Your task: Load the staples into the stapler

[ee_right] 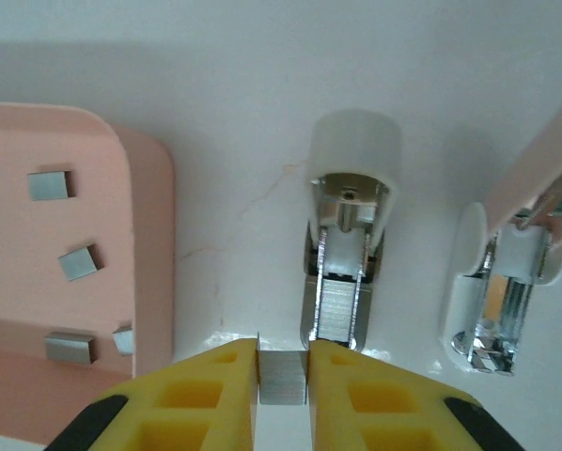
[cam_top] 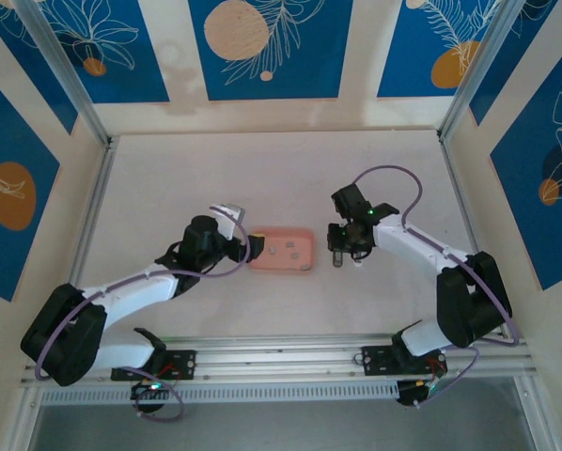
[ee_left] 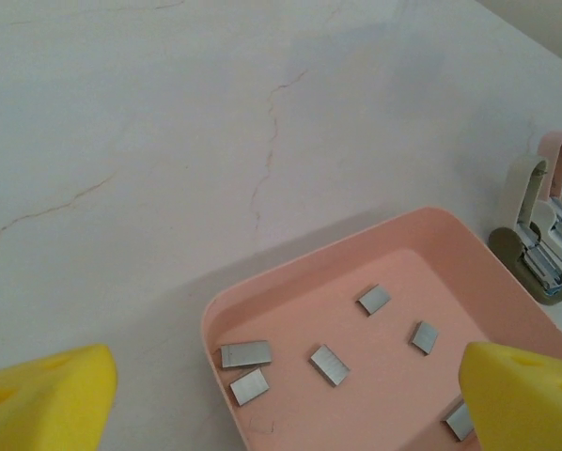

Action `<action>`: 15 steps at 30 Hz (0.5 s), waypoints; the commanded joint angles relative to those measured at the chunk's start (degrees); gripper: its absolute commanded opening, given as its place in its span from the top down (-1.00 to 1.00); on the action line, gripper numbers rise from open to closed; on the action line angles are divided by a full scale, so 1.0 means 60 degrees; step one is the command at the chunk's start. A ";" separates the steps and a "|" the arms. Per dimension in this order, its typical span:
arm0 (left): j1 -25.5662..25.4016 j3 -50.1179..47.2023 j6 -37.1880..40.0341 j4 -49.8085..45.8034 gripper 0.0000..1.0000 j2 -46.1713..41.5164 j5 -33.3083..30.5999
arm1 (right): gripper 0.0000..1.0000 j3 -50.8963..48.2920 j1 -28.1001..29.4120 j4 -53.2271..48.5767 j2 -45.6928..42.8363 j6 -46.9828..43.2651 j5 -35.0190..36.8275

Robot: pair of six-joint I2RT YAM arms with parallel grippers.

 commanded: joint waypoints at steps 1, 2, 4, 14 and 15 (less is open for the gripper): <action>-0.0268 0.0439 0.0229 0.0382 -0.87 0.0361 0.0129 | 0.60 -0.0740 -0.0789 -0.0127 -0.0848 0.0238 0.0001; -0.0295 0.0467 0.0227 0.0400 -0.87 0.0419 0.0140 | 0.60 -0.0853 -0.0924 -0.0165 -0.0940 0.0212 0.0019; -0.0358 0.0533 0.0220 0.0430 -0.86 0.0529 0.0144 | 0.60 -0.0995 -0.1095 -0.0199 -0.1125 0.0099 0.0119; -0.0477 0.0751 0.0192 0.0489 -0.86 0.0838 0.0078 | 0.59 -0.0931 -0.1571 -0.0538 -0.0745 -0.0553 0.0484; -0.0481 0.0761 0.0197 0.0503 -0.87 0.0872 0.0078 | 0.60 -0.0877 -0.1562 -0.0615 -0.0657 -0.0596 0.0536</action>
